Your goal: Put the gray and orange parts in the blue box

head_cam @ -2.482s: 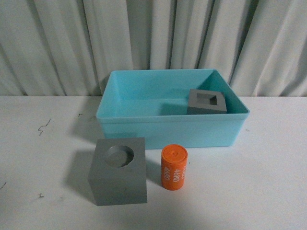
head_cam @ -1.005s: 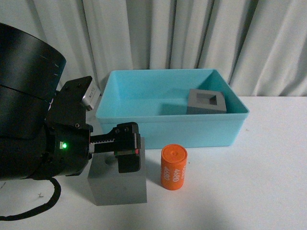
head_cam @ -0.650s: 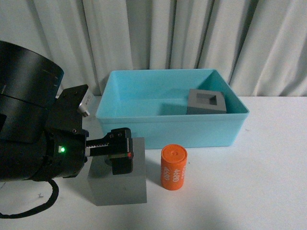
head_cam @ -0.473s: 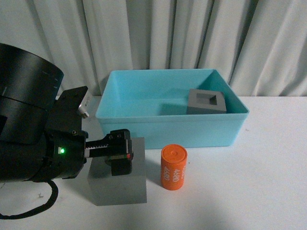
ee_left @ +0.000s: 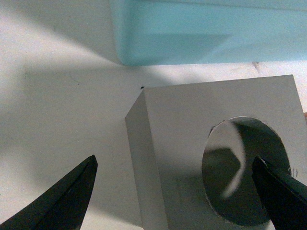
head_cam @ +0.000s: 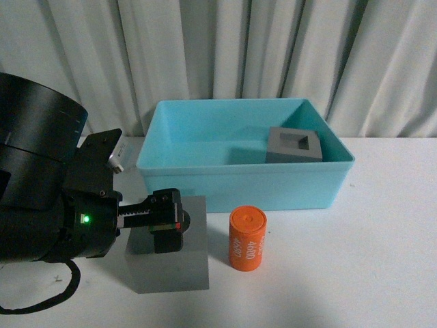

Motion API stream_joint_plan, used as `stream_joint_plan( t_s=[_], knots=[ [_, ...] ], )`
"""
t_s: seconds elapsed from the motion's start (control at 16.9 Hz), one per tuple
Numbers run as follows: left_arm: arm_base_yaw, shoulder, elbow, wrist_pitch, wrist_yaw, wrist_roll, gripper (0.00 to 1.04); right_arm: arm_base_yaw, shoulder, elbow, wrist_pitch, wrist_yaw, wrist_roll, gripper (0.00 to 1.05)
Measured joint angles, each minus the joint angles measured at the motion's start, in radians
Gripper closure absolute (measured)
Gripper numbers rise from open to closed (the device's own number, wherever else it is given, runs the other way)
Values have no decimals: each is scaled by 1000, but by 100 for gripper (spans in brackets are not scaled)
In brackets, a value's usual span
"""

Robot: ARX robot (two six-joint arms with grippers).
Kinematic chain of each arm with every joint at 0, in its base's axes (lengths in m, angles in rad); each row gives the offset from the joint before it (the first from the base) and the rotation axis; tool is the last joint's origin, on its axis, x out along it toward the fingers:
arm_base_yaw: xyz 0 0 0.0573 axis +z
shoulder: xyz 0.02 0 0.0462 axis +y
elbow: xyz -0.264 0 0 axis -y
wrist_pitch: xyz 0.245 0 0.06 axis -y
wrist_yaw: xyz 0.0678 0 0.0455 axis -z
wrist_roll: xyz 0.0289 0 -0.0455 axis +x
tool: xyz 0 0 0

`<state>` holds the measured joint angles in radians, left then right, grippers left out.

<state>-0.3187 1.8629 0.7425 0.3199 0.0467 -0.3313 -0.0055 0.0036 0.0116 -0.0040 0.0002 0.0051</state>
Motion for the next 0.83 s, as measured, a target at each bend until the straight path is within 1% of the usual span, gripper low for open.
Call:
stream_joint_plan(
  t_s=[0.12,0.18,0.24,0.3,0.35,0.53,0.65,0.83],
  knots=[
    [2,3,0,4,9,0,7,0,0,0,0,0,0,6],
    [2,3,0,7,11,0,11,0,0,0,0,0,0,6],
    [2,3,-2,17,17,0,20,0,0,0,0,0,0,6],
    [2,3,-10,26,22,-3,40,0,0,0,0,0,0,6],
    [1,2,-11,29,25,-3,51,0,0,0,0,0,0,6],
    [-7,-26,-26,18,16,-2,79,0,0,0,0,0,0,6],
    [0,-65,-31,-18,19,-17,83,0,0,0,0,0,0,6],
    [42,-196,-32,-93,7,-70,84,0,0,0,0,0,0,6]
  ],
)
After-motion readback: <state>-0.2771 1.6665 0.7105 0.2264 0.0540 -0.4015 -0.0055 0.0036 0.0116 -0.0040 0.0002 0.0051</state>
